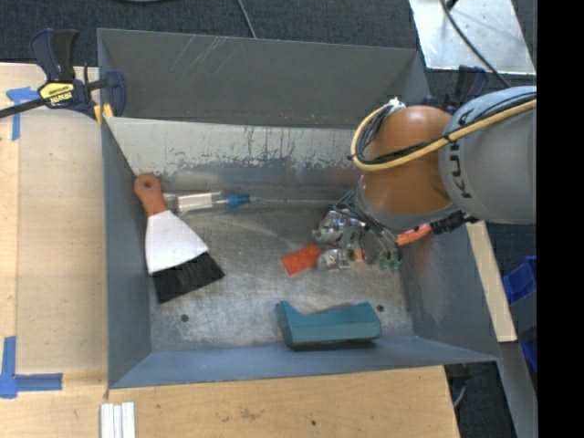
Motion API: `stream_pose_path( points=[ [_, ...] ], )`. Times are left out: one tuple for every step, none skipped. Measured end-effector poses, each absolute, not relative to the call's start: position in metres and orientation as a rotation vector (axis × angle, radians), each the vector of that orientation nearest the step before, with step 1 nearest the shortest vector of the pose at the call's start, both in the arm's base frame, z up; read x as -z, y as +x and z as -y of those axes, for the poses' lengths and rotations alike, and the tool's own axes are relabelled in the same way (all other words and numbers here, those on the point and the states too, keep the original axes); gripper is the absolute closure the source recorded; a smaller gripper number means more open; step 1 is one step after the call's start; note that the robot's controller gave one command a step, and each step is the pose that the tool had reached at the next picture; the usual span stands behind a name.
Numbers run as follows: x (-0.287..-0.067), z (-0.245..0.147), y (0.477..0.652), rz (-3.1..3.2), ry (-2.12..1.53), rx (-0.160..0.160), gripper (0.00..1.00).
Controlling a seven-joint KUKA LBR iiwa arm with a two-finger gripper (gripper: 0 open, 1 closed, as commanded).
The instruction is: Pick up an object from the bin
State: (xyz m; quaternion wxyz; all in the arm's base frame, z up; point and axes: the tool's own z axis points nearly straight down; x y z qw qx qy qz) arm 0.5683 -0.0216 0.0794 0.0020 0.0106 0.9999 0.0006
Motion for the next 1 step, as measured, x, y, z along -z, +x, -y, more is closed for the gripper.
stream_pose_path(
  points=[
    [-0.0794,0.0216,0.5683,-3.137,0.033,-0.002,1.00]
  ],
)
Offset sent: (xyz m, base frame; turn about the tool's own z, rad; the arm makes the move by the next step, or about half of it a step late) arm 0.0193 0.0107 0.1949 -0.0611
